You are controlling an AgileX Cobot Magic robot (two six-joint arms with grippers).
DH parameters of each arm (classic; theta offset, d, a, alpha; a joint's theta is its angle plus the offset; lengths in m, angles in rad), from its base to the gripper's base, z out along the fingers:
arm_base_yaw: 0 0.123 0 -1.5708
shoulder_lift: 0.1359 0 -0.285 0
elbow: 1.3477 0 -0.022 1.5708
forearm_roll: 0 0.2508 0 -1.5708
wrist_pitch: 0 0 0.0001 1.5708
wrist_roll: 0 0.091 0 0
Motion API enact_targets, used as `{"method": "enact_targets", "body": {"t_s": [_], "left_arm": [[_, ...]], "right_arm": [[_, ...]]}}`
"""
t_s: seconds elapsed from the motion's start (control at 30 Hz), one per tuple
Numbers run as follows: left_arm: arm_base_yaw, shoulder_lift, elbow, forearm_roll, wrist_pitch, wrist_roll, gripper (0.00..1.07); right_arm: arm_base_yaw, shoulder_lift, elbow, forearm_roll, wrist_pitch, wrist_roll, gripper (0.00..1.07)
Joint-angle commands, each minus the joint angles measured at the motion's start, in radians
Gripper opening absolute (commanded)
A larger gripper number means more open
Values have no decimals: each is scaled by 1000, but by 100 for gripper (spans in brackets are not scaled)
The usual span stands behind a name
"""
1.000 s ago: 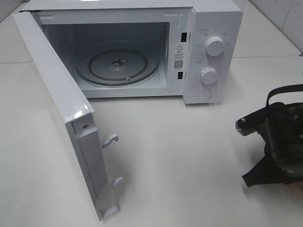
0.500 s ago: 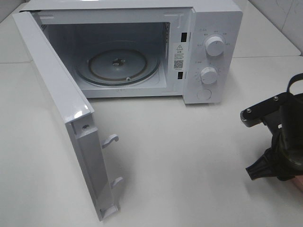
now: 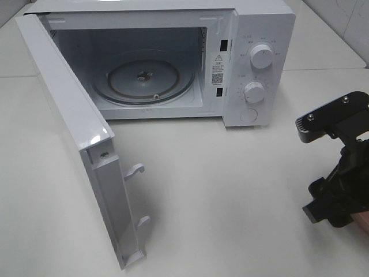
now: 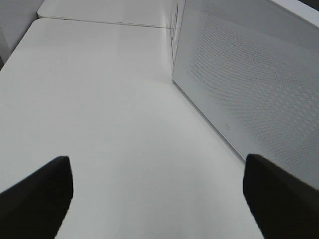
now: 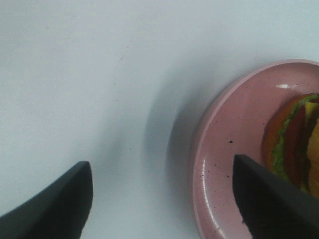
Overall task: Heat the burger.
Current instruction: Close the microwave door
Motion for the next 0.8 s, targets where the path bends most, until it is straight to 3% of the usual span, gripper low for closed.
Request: {"method": "enact_targets", "body": {"t_s": [0.03,0.3,0.53,0.8], "left_arm": [[0,-6,1,-5,6,1,85],[0,-6,1,-5,6,1,85],[0,-6,1,-5,6,1,85],[0,-6,1,-5,6,1,85]], "right_arm": [[0,-30,-7,102,22,-154,76],[2,-33,-7,288,26,-351,76],[2,-63,-7,350,28,-398,76],[2,-237,-7,370,59,-425,77]]}}
